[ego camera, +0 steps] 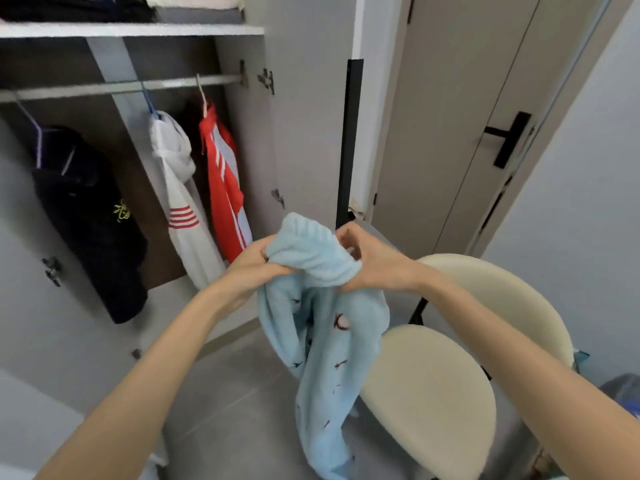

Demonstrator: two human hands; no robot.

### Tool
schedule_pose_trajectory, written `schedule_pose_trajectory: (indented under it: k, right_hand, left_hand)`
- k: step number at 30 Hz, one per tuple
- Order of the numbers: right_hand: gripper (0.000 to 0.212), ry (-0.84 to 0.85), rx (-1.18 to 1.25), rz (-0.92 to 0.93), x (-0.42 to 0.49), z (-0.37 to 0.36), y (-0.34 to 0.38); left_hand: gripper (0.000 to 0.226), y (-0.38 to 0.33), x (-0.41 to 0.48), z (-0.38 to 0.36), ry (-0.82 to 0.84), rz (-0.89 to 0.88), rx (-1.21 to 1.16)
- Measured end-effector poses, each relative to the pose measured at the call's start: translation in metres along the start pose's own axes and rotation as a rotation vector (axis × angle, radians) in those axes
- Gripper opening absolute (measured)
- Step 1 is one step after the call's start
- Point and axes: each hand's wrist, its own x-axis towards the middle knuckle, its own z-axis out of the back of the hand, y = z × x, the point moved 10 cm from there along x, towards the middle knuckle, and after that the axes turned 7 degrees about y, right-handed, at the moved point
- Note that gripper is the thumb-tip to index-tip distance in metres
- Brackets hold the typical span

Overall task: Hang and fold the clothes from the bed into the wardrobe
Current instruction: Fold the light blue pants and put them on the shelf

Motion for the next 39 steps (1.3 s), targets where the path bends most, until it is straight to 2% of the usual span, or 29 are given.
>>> schedule_pose_trajectory:
  k: [4,6,10,12,15,17,19,20,22,24,27,29,31,34,37,39]
  right_hand:
    - [0.043,0.340,-0.161,-0.117,0.022,-0.064,-0.025]
    - [0.045,0.441,-0.258,-0.103,0.033,-0.090,-0.033]
    - [0.036,0.598,-0.223,-0.144,0.051,-0.124,-0.048]
    - [0.030,0.516,-0.355,-0.125,0.068,-0.117,-0.053]
    - [0.040,0.176,-0.505,-0.031,0.099,-0.077,-0.030]
    - [0.039,-0.065,-0.387,0.076,0.108,-0.049,0.007]
    - [0.040,-0.229,-0.232,0.193,0.114,-0.036,0.050]
    - [0.040,-0.256,-0.195,0.231,0.118,-0.036,0.070]
    - [0.033,-0.218,-0.236,0.249,0.128,-0.047,0.094]
    - [0.024,-0.135,-0.449,0.205,0.141,-0.063,0.100]
    - [0.027,0.008,-0.836,0.101,0.154,-0.084,0.082]
    - [0.026,0.116,-0.947,-0.008,0.158,-0.096,0.056]
    - [0.025,0.193,-0.970,-0.115,0.156,-0.100,0.031]
    - [0.028,0.221,-1.048,-0.226,0.151,-0.094,0.013]
    - [0.020,0.114,-1.177,-0.154,0.152,-0.084,0.029]
    - [0.028,-0.053,-1.187,-0.036,0.150,-0.079,0.051]
  left_hand:
    - [0.043,-0.008,-0.022,0.017,-0.034,-0.018,-0.043]
    - [0.036,-0.007,-0.035,0.027,-0.058,-0.010,-0.061]
    - [0.036,-0.005,-0.062,0.054,-0.130,0.014,-0.066]
    - [0.036,-0.004,-0.079,0.074,-0.196,0.021,-0.077]
    - [0.036,-0.001,-0.114,0.120,-0.353,0.106,0.151]
    - [0.043,-0.001,-0.129,0.142,-0.386,0.168,0.332]
    - [0.059,-0.001,-0.143,0.159,-0.415,0.194,0.324]
    - [0.062,-0.003,-0.151,0.166,-0.429,0.182,0.272]
    - [0.048,-0.003,-0.164,0.175,-0.439,0.150,0.136]
    - [0.030,-0.001,-0.180,0.193,-0.517,0.150,0.090]
    - [0.027,0.000,-0.203,0.221,-0.715,0.114,0.074]
    - [0.019,-0.008,-0.210,0.232,-0.780,0.072,0.195]
    - [0.009,-0.015,-0.210,0.231,-0.746,0.063,0.416]
    - [0.010,-0.007,-0.212,0.226,-0.678,0.065,0.498]
    - [0.011,-0.004,-0.212,0.219,-0.597,0.066,0.499]
    - [0.009,0.001,-0.207,0.206,-0.446,0.111,0.441]
